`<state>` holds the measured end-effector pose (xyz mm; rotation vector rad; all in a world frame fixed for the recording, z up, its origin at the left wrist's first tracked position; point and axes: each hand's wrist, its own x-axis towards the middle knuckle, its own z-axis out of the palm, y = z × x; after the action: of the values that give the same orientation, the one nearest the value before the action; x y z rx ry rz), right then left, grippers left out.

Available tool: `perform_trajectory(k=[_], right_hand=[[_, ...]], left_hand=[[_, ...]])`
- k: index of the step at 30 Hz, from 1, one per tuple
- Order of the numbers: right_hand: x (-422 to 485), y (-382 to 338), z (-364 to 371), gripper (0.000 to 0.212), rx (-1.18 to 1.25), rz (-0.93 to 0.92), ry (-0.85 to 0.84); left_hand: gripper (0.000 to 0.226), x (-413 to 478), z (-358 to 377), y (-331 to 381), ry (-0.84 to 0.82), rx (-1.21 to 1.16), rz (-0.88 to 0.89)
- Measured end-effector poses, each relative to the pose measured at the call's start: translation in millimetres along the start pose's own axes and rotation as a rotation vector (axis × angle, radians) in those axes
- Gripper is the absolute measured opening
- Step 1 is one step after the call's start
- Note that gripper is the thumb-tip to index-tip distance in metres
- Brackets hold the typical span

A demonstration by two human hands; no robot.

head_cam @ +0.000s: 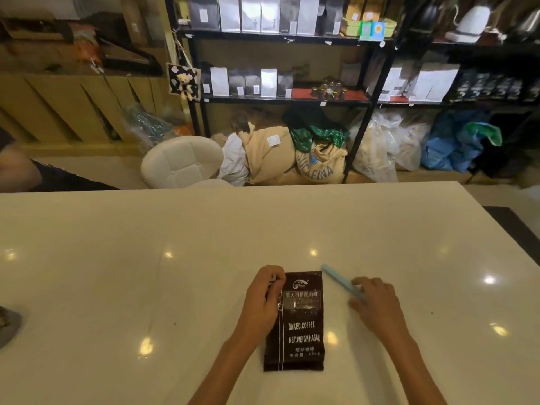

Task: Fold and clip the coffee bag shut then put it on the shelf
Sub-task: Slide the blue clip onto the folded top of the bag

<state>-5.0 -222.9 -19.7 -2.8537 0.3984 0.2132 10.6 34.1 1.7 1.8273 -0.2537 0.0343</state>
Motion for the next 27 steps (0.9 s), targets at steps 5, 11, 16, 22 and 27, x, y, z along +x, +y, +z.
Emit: perform_trajectory(k=[5,11,16,22,27], right_hand=[[-10.9,5.2,-22.7,0.021,0.799,-0.049,0.009],[-32.0,-39.0,-44.5,0.031,0.828,-0.401,-0.189],[-37.8,-63.4,-37.1,0.029,0.755,-0.468,-0.157],[-39.0,-70.4,-31.0,0.037,0.672,-0.476,-0.130],[-36.6,-63.1,-35.2,0.015,0.641,-0.437,-0.044]], left_hand=[[0.026,7.5,-2.0,-0.8,-0.036,-0.070,-0.087],[0.022,6.9,0.2,1.4,-0.053,-0.155,-0.109],[0.033,8.3,0.4,-2.8,-0.069,-0.234,-0.127],[0.024,9.2,2.3,-6.5,-0.002,-0.192,-0.054],[0.021,9.7,6.3,-5.0,-0.001,-0.140,-0.028]])
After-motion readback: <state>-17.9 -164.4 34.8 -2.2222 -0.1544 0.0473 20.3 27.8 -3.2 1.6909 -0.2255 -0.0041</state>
